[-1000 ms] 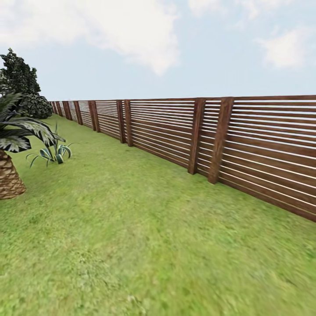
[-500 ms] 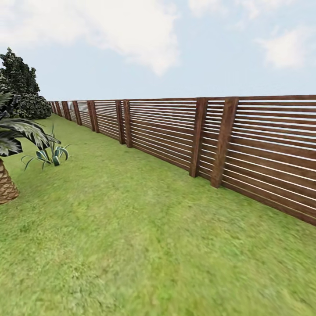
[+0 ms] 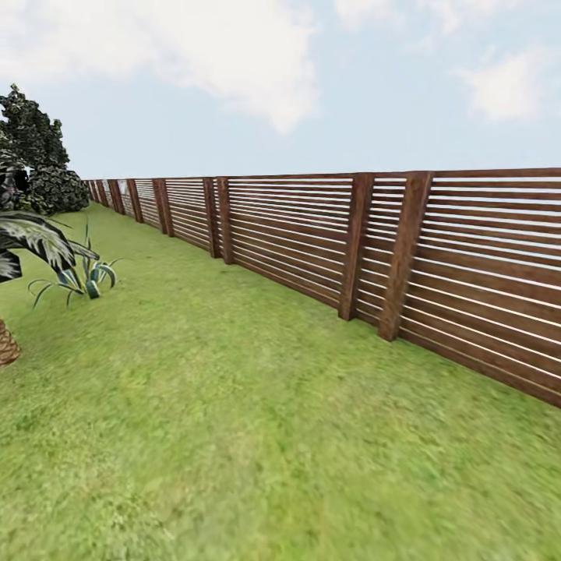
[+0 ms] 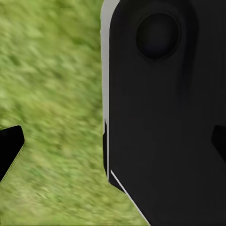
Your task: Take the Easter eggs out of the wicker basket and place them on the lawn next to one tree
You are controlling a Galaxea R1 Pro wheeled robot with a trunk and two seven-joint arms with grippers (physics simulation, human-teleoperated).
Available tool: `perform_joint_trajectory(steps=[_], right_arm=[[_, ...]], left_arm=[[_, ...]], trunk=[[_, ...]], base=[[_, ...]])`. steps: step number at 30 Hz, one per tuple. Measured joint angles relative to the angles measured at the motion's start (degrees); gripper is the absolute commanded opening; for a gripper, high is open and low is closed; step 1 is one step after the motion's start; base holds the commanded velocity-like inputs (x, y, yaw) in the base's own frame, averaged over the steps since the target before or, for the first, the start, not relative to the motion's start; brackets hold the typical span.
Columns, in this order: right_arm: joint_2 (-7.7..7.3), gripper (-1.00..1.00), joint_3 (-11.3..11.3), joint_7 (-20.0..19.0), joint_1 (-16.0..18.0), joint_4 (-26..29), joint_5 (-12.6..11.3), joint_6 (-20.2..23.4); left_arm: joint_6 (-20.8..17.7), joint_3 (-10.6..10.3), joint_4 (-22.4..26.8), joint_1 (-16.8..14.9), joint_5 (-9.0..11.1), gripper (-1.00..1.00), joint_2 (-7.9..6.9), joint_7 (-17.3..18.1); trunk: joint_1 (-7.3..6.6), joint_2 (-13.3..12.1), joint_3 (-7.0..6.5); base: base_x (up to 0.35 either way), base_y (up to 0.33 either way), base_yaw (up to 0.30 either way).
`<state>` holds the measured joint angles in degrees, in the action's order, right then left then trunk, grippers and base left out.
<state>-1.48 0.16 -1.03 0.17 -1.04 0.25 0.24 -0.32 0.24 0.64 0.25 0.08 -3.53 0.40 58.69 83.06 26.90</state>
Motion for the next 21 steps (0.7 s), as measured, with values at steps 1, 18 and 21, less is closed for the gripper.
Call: perform_joint_trajectory(steps=[1,18,21], right_arm=[[0.0,1.0,0.0,0.0,0.0,0.0,0.0,0.0],[0.0,1.0,0.0,-0.1,0.0,0.0,0.1,0.0],[0.0,1.0,0.0,-0.1,0.0,0.0,0.1,0.0]], left_arm=[[0.0,0.0,0.0,0.0,0.0,1.0,0.01,0.0],[0.0,0.0,0.0,0.0,0.0,1.0,0.02,0.0],[0.0,0.0,0.0,0.0,0.0,1.0,0.02,0.0]], trunk=[[0.0,0.0,0.0],[0.0,0.0,0.0],[0.0,0.0,0.0]], base=[[0.334,0.0,0.0],[0.334,0.0,0.124],[0.334,0.0,0.004]])
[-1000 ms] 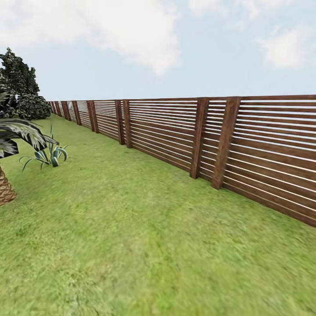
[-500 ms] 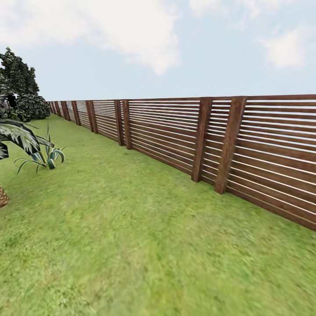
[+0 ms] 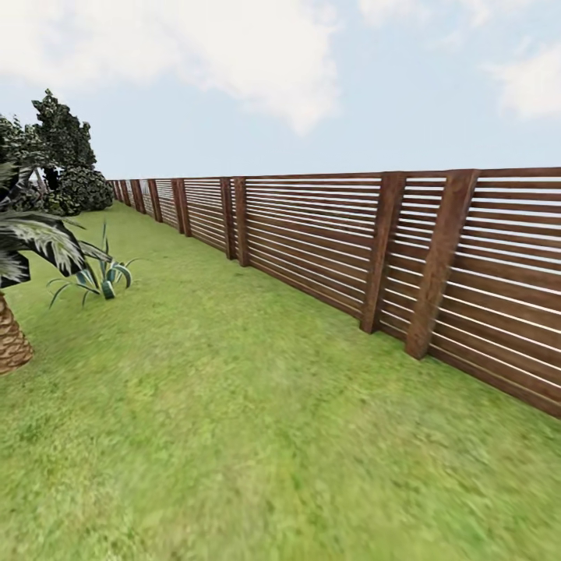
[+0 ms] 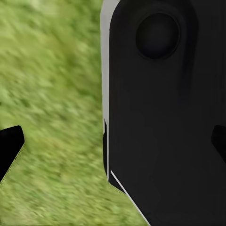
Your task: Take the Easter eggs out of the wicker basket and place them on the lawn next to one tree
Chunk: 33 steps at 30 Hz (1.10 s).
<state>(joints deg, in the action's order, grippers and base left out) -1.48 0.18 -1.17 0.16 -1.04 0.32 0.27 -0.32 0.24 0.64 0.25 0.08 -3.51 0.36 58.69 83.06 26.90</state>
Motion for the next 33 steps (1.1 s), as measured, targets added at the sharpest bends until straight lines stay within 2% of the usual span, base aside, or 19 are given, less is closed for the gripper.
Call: perform_joint_trajectory(steps=[8,18,33], right_arm=[[0.0,1.0,0.0,0.0,0.0,0.0,0.0,0.0],[0.0,1.0,0.1,0.0,0.0,0.0,0.0,0.0],[0.0,1.0,0.1,-0.1,0.0,0.0,0.0,0.0]], left_arm=[[0.0,0.0,0.0,0.0,0.0,1.0,0.0,0.0],[0.0,0.0,0.0,0.0,0.0,1.0,0.0,0.0],[0.0,0.0,0.0,0.0,0.0,1.0,0.0,0.0]], trunk=[[0.0,0.0,0.0],[0.0,0.0,0.0],[0.0,0.0,0.0]], base=[[0.334,0.0,0.009],[0.334,0.0,0.178],[0.334,0.0,0.008]])
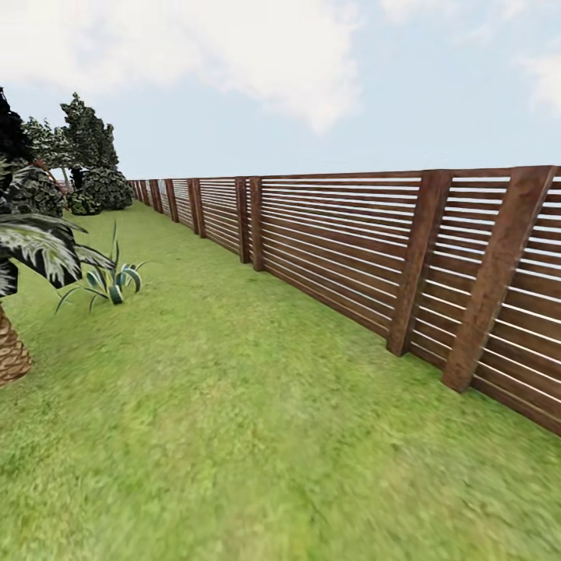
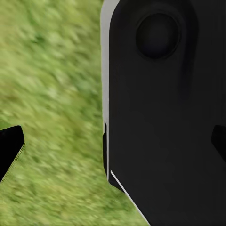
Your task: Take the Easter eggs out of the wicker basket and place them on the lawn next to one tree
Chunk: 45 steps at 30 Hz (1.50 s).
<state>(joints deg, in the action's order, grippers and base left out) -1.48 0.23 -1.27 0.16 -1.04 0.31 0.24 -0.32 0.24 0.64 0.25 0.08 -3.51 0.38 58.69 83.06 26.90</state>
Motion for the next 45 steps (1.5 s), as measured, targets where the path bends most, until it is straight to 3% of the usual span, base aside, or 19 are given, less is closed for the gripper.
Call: perform_joint_trajectory(steps=[11,22,45], right_arm=[[0.0,1.0,0.0,0.0,0.0,0.0,0.0,0.0],[0.0,1.0,0.0,0.0,0.0,0.0,0.0,0.1],[0.0,1.0,0.0,0.0,0.0,0.0,0.0,0.1]], left_arm=[[0.0,0.0,0.0,0.0,0.0,1.0,0.0,0.0],[0.0,0.0,0.0,0.0,0.0,1.0,-0.02,0.0],[0.0,0.0,0.0,0.0,0.0,1.0,0.0,0.0]], trunk=[[0.0,0.0,0.0],[0.0,0.0,0.0],[0.0,0.0,0.0]], base=[[0.334,0.0,0.003],[0.334,0.0,0.199],[0.334,0.0,0.004]])
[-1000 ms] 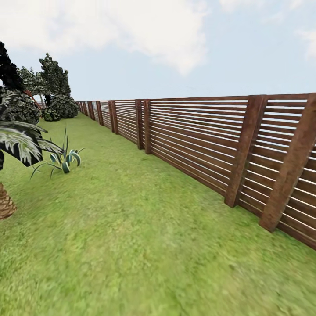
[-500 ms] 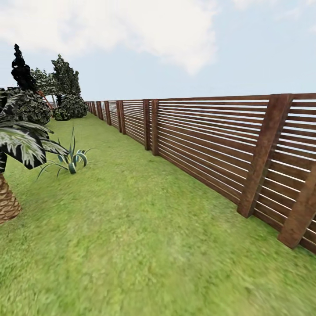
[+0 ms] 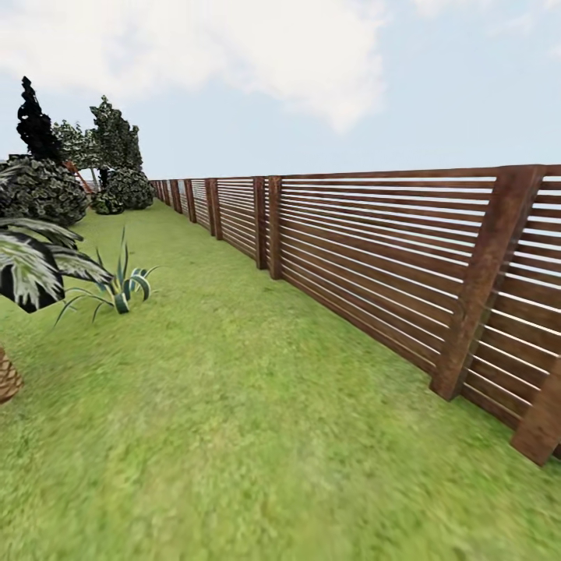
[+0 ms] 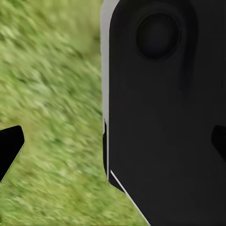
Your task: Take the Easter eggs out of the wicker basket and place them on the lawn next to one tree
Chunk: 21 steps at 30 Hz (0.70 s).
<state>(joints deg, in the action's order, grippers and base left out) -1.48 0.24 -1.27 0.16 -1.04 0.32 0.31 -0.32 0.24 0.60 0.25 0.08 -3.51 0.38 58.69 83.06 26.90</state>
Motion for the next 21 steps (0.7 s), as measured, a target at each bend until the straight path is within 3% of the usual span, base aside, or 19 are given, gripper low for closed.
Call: perform_joint_trajectory(steps=[21], right_arm=[[0.0,1.0,0.0,0.0,0.0,0.0,0.0,0.0]], left_arm=[[0.0,0.0,0.0,0.0,0.0,1.0,0.0,0.0]], trunk=[[0.0,0.0,0.0]], base=[[0.334,0.0,0.0]])
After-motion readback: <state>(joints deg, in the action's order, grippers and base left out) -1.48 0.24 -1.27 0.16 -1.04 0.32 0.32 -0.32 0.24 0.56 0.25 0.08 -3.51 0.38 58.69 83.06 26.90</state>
